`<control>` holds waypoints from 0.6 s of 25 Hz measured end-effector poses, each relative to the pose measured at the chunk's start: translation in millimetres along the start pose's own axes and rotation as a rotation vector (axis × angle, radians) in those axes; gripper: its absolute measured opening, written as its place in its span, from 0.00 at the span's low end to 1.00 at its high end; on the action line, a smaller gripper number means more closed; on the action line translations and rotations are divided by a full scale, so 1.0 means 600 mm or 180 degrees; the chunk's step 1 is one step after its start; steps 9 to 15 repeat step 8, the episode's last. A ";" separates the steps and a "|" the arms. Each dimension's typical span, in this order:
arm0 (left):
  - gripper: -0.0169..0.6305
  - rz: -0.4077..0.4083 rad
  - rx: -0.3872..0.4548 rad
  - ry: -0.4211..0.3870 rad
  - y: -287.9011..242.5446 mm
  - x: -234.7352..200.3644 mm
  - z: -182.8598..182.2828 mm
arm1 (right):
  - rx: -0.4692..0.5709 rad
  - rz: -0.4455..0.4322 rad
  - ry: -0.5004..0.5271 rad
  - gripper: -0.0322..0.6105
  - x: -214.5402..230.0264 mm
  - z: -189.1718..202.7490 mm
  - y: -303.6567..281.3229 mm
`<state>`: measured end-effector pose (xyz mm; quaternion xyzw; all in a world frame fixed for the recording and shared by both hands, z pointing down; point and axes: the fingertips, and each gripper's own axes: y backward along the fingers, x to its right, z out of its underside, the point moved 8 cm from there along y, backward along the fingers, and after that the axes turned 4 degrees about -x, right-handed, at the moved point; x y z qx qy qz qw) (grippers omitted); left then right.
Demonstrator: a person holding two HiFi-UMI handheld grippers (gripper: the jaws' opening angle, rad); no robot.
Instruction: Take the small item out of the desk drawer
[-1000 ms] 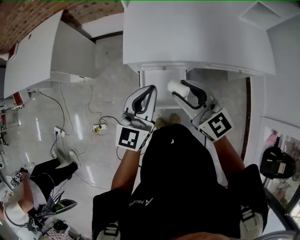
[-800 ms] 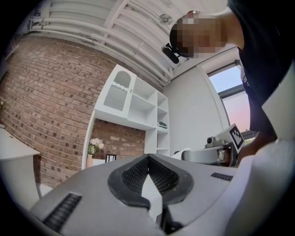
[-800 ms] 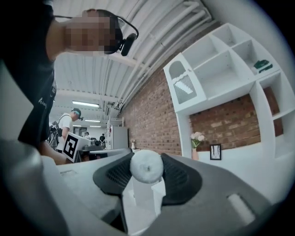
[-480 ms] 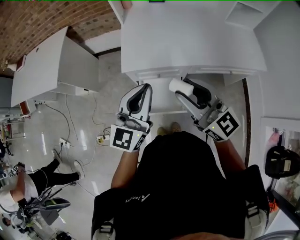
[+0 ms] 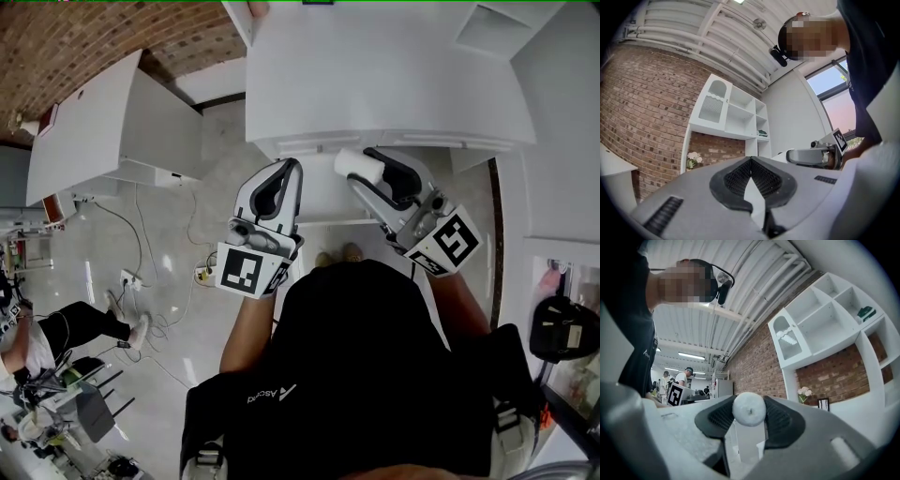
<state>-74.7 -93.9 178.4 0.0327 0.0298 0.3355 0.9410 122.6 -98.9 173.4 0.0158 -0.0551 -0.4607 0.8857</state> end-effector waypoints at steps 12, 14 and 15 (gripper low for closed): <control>0.02 -0.0021 0.0044 0.0038 0.000 0.004 -0.003 | -0.0008 -0.0030 0.0015 0.32 -0.004 0.001 0.001; 0.02 -0.0021 0.0044 0.0038 0.000 0.004 -0.003 | -0.0008 -0.0030 0.0015 0.32 -0.004 0.001 0.001; 0.02 -0.0021 0.0044 0.0038 0.000 0.004 -0.003 | -0.0008 -0.0030 0.0015 0.32 -0.004 0.001 0.001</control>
